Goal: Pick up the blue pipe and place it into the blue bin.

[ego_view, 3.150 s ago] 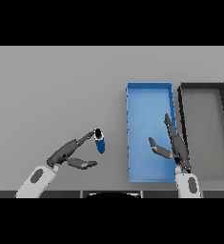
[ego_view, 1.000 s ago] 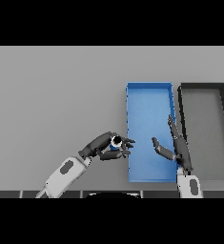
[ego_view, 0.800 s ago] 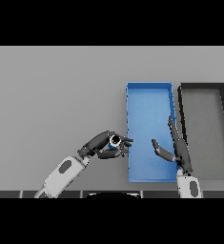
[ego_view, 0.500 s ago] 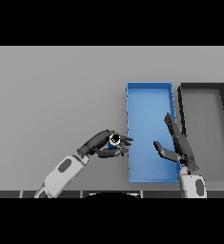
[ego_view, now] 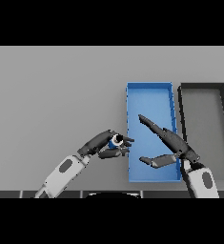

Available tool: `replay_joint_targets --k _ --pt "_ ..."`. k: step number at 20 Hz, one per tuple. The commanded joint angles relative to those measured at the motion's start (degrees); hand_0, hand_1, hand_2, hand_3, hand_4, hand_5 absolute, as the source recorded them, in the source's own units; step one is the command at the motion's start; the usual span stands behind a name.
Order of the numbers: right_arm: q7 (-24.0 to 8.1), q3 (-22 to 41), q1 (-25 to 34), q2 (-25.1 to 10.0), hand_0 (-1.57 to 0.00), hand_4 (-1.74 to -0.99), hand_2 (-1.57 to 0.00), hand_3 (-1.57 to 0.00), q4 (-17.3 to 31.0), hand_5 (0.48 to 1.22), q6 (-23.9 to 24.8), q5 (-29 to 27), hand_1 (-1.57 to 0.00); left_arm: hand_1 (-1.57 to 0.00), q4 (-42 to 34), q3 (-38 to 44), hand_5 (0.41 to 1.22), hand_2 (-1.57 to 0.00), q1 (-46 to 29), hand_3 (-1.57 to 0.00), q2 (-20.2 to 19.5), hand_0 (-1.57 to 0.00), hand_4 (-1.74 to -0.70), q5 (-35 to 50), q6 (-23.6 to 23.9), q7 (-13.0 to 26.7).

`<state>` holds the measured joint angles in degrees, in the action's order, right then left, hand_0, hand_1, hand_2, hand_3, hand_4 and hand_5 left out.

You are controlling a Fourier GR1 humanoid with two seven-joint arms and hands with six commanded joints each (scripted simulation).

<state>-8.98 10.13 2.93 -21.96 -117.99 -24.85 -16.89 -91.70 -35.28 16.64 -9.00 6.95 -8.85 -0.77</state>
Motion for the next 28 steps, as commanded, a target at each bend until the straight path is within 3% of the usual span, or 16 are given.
replay_joint_targets --k 1,4,7,11,16,20,21,22,24,25,26,27,28 --pt "-1.1 0.9 1.3 -0.4 0.0 -1.297 0.0 0.0 -0.6 0.522 -0.5 -0.1 0.0 -1.57 0.2 0.2 1.221 -1.57 0.3 -1.44 0.0 -1.57 -1.73 -0.3 0.2 0.1" --pt "-4.2 3.1 6.2 -1.1 0.0 -1.3 0.0 0.0 -1.4 0.529 -1.7 -2.1 0.0 -1.57 0.9 0.3 1.221 -1.57 0.2 -1.44 0.1 -1.57 -1.73 -0.7 0.1 -0.4" --pt "-6.2 5.7 11.8 -0.1 0.0 -1.294 0.0 0.0 1.0 0.532 -3.3 -1.5 0.0 -1.57 1.6 0.5 1.221 -1.57 0.4 -1.44 0.3 -1.57 -1.73 0.2 -0.8 -0.6" --pt "-8.6 8.5 18.0 2.7 0.0 -1.251 0.0 0.0 4.5 0.535 -4.6 -2.1 0.0 -1.57 2.3 1.1 1.221 -1.57 1.2 -1.48 0.5 -1.57 -1.73 1.0 -2.2 -3.0" --pt "-12.1 11.1 22.7 6.7 0.0 -1.222 0.0 0.0 8.3 0.512 -4.0 -1.0 0.0 -1.57 2.1 1.3 1.221 -1.57 1.0 -1.51 0.1 -1.57 -1.73 2.2 -3.6 -1.9" --pt "-12.4 11.6 26.4 8.9 -0.01 -1.241 -0.07 -0.01 13.1 0.516 -5.9 -1.0 -0.04 -1.57 1.9 1.1 1.221 -1.57 1.0 -1.47 0.7 -1.57 -1.72 3.1 -4.3 -0.3" --pt "-13.0 12.0 27.4 9.5 -0.05 -1.268 -0.11 -0.04 14.0 0.519 -6.3 -1.4 -0.08 -1.57 1.5 1.1 1.221 -1.57 0.7 -1.4 0.2 -1.57 -1.72 3.4 -4.8 -0.7" --pt "-13.0 12.3 28.1 9.7 -0.14 -1.308 -0.19 -0.11 14.5 0.523 -6.9 -1.3 -0.17 -1.39 2.4 1.2 1.221 -1.37 1.3 -1.15 -0.1 -1.5 -1.63 1.7 -4.8 -3.2" --pt "-13.1 12.7 28.8 10.2 -0.48 -1.39 -0.5 -0.37 15.2 0.538 -7.9 -1.2 -0.5 -0.9 2.0 0.1 1.221 -0.87 2.7 -0.74 -2.0 -0.99 -1.59 -3.4 -3.0 0.4" --pt "-12.6 12.9 28.9 10.3 -0.7 -1.453 -0.71 -0.56 15.9 0.551 -8.7 -1.1 -0.71 -0.83 1.7 0.1 1.221 -0.8 2.9 -0.67 -1.6 -0.88 -1.61 -4.0 -2.4 -0.1" --pt "-13.6 13.1 29.3 10.8 -0.87 -1.503 -0.89 -0.7 16.1 0.573 -8.9 -2.3 -0.89 -0.87 1.7 -0.3 1.221 -0.85 2.1 -0.66 -1.4 -0.89 -1.64 -4.0 -2.0 -1.3" --pt "-13.5 13.0 29.0 11.3 -1.01 -1.541 -1.02 -0.83 16.2 0.604 -8.7 -3.9 -1.02 -1.01 1.5 0.1 1.192 -0.99 1.7 -0.62 -0.7 -1.03 -1.66 -3.0 -1.5 -1.3" --pt "-13.8 13.4 28.5 11.7 -1.12 -1.513 -1.13 -0.98 15.6 0.65 -7.6 -4.6 -1.13 -1.12 1.4 0.7 1.198 -1.11 1.1 -0.57 0.1 -1.14 -1.67 -1.3 -1.9 -1.4"
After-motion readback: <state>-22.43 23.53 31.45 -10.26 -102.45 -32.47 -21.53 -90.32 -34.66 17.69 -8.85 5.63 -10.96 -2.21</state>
